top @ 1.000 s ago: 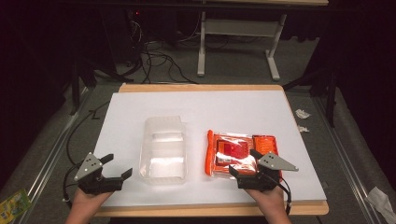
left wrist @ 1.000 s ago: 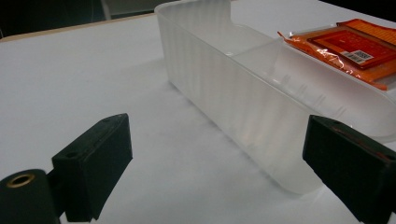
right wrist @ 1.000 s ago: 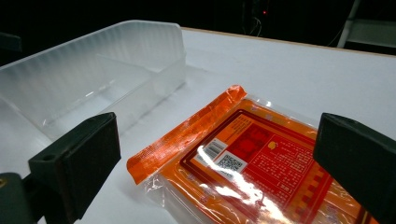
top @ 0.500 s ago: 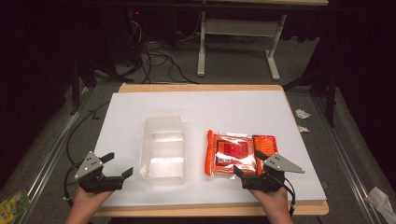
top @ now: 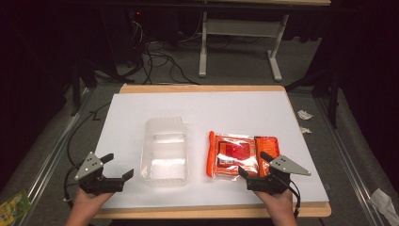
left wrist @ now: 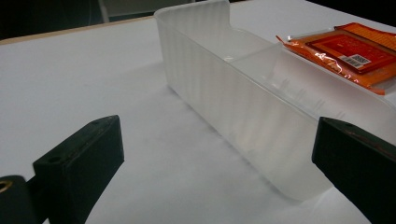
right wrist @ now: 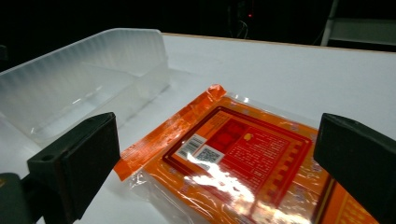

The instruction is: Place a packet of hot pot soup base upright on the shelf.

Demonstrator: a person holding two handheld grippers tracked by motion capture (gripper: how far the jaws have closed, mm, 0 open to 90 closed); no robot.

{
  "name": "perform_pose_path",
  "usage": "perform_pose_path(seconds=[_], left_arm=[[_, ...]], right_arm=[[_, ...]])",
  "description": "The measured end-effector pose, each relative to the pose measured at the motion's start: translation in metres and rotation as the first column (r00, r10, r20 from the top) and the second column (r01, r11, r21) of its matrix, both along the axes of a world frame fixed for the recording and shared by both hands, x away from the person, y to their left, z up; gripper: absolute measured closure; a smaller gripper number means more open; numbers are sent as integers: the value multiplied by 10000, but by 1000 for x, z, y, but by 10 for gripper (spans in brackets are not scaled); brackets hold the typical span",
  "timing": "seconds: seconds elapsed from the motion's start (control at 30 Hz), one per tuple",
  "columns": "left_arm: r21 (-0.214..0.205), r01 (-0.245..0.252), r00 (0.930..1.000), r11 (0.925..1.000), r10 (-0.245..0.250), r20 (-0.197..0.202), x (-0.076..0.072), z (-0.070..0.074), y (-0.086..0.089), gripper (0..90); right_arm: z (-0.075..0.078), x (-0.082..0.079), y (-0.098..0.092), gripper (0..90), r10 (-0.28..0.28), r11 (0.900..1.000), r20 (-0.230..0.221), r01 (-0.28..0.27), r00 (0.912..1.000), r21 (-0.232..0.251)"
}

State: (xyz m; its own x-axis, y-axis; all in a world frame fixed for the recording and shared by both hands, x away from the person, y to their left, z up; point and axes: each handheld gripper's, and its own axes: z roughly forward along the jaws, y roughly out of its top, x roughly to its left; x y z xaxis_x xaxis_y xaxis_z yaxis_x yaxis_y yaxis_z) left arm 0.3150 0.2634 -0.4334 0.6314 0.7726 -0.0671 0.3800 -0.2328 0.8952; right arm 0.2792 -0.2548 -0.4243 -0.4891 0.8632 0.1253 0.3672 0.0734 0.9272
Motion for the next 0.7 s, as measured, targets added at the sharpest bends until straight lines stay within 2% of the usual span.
perform_pose_path(seconds=[0.17, 0.27, 0.37, 0.53, 0.7], left_arm=[[-117, -86, 10000, 9999, 86, -23, 3, 2, 1, 10], [-340, -158, 9999, 9993, 159, 22, 6, 4, 2, 6], [-443, -137, 9999, 9989, 137, 10, 9, 3, 1, 2], [-441, -44, 10000, 9990, 44, -4, 13, 3, -3, 2], [-405, -64, 9999, 9992, 68, 104, 14, 3, -5, 6]], right_arm=[[0, -2, -17, 7, -609, 9981, -82, 609, 9981, -30], [-4, -4, -32, 9, -1160, 9933, -297, 1160, 9928, -8], [-11, -7, -49, 10, -1776, 9838, -741, 1789, 9813, 112], [-22, -11, -73, 17, -2548, 9644, -1531, 2626, 9548, 328], [-35, -14, -83, 36, -2544, 9564, -2451, 2810, 9355, 801]])
